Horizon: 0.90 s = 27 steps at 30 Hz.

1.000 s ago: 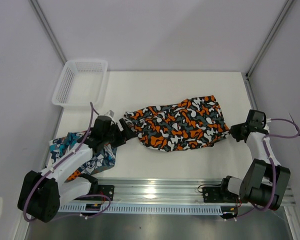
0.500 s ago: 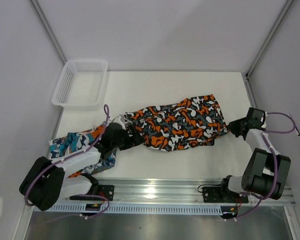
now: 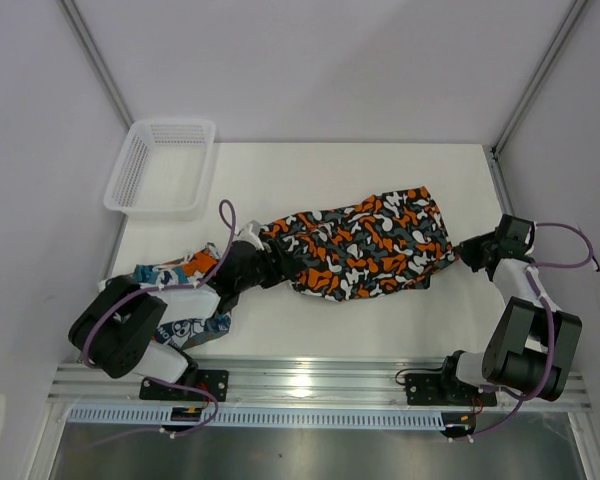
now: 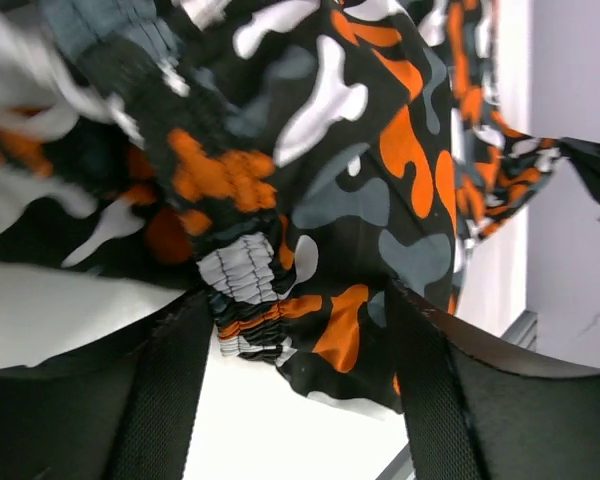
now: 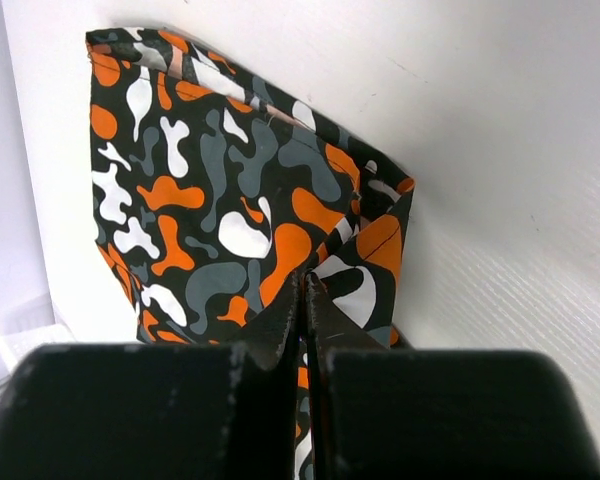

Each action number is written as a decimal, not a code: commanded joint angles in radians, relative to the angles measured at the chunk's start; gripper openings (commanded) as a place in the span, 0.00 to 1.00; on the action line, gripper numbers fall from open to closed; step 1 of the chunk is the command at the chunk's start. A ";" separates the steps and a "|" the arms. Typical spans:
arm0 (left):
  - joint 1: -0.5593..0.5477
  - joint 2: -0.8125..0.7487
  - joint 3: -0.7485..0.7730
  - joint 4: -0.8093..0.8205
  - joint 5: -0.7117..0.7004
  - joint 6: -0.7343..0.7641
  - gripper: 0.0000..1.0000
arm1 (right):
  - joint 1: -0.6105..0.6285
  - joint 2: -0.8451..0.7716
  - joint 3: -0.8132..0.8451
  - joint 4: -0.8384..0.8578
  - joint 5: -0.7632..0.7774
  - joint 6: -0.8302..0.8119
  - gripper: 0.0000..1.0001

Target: Fold and stack the shorts

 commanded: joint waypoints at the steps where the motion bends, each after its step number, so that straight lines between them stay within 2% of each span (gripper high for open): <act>1: -0.025 0.025 -0.009 0.191 0.015 -0.028 0.70 | -0.007 -0.010 -0.011 0.042 -0.022 -0.012 0.00; 2: -0.028 0.032 -0.007 0.209 0.022 -0.033 0.66 | -0.008 -0.009 -0.011 0.043 -0.025 -0.011 0.00; 4: -0.029 0.052 -0.017 0.254 0.035 -0.053 0.51 | -0.008 -0.005 -0.013 0.043 -0.028 -0.011 0.00; 5: -0.029 0.054 -0.032 0.315 0.046 -0.061 0.39 | -0.008 -0.005 -0.011 0.042 -0.030 -0.011 0.00; 7: -0.029 0.045 -0.038 0.341 0.058 -0.070 0.28 | -0.010 -0.005 -0.009 0.037 -0.030 -0.012 0.00; 9: -0.029 0.026 -0.014 0.262 0.078 -0.058 0.15 | -0.011 -0.007 -0.008 0.033 -0.025 -0.018 0.00; 11: -0.028 -0.037 0.021 0.162 0.077 -0.039 0.09 | -0.013 -0.010 0.000 0.020 -0.019 -0.023 0.00; 12: -0.025 -0.066 0.026 0.057 0.069 -0.022 0.05 | -0.013 -0.010 0.003 0.014 -0.015 -0.029 0.00; 14: -0.017 -0.165 0.069 -0.092 0.046 -0.006 0.03 | -0.013 -0.010 0.012 -0.012 -0.001 -0.044 0.00; 15: -0.013 -0.201 0.086 -0.270 -0.002 0.020 0.02 | -0.013 -0.010 0.027 -0.024 0.004 -0.066 0.00; 19: 0.015 -0.308 0.238 -0.722 -0.170 0.090 0.00 | -0.013 -0.018 0.056 -0.081 0.038 -0.095 0.00; 20: 0.024 -0.311 0.312 -0.779 -0.182 0.105 0.00 | -0.013 -0.025 0.057 -0.081 0.042 -0.098 0.00; 23: 0.096 -0.278 0.408 -0.893 -0.190 0.168 0.00 | -0.008 -0.030 0.057 -0.082 0.056 -0.103 0.00; 26: 0.133 -0.149 0.491 -0.967 -0.169 0.229 0.00 | 0.001 -0.016 0.067 -0.092 0.071 -0.112 0.00; 27: 0.150 -0.067 0.564 -0.984 -0.169 0.257 0.00 | 0.009 -0.001 0.073 -0.098 0.074 -0.113 0.00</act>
